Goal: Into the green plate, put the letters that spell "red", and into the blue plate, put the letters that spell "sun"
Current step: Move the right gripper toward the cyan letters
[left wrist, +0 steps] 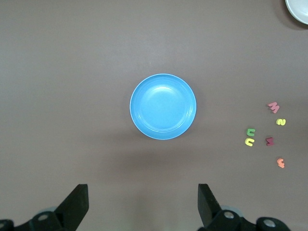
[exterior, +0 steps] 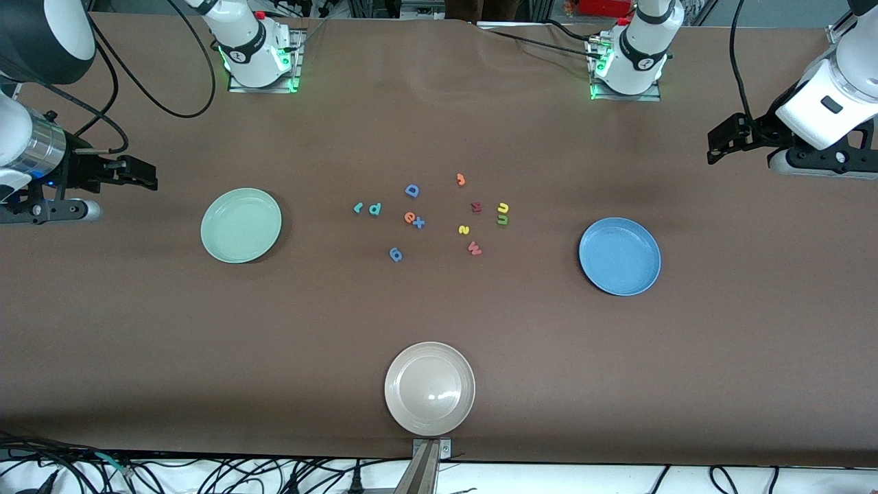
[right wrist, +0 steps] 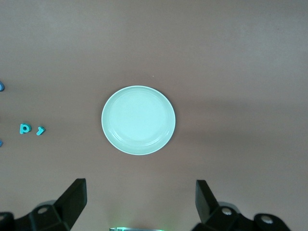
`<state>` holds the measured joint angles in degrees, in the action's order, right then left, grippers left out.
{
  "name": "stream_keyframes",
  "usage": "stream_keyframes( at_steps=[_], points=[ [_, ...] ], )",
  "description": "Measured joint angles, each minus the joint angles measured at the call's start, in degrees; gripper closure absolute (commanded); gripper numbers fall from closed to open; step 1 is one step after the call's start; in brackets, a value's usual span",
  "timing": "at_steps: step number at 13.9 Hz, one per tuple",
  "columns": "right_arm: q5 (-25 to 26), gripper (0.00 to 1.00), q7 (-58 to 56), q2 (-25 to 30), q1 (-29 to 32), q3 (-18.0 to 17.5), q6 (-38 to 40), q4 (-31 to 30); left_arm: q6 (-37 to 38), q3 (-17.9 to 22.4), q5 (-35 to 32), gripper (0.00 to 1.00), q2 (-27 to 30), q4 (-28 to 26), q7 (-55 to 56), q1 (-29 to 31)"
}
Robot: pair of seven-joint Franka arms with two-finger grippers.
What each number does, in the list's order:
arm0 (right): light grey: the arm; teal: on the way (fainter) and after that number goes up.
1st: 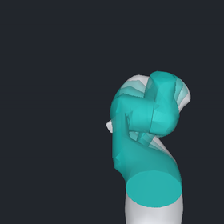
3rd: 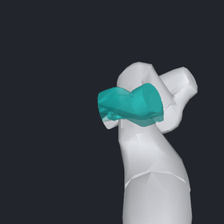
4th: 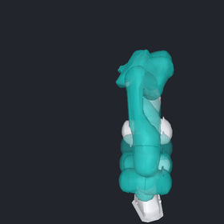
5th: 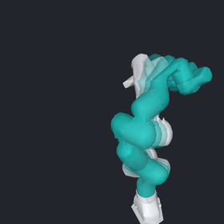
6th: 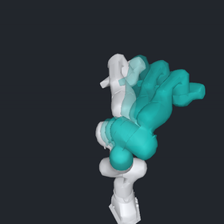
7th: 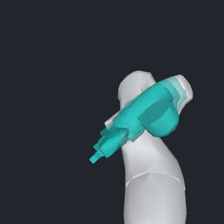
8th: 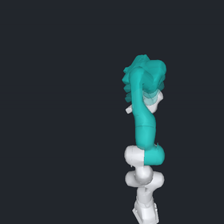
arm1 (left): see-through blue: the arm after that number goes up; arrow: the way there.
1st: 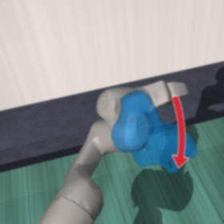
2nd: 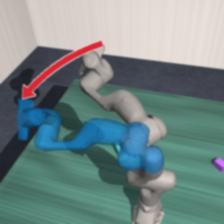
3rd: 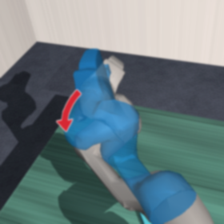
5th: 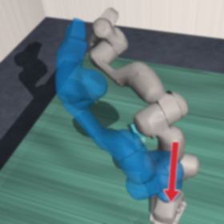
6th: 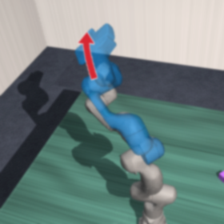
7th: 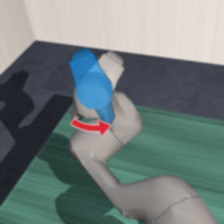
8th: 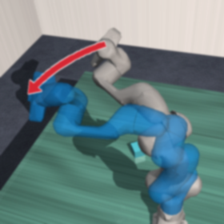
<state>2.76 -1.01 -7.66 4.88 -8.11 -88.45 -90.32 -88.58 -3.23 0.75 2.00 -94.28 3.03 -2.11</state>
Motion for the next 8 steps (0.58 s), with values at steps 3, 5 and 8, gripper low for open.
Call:
stream_keyframes(
  at_steps=[3,5,8],
  points=[
    [-3.4,0.01,2.6,0.0,-0.2,-0.4,0.0,0.0,0.0,0.0,0.0,0.0,0.0,0.0,0.0,0.0],
    [-5.1,0.01,6.6,0.0,-0.2,-1.4,0.0,0.0,0.0,0.0,0.0,0.0,0.0,0.0,0.0,0.0],
    [-5.5,0.01,17.4,0.0,-0.6,-6.3,-0.2,0.0,0.1,0.0,0.0,0.0,0.0,0.0,0.0,0.0]
  ],
)
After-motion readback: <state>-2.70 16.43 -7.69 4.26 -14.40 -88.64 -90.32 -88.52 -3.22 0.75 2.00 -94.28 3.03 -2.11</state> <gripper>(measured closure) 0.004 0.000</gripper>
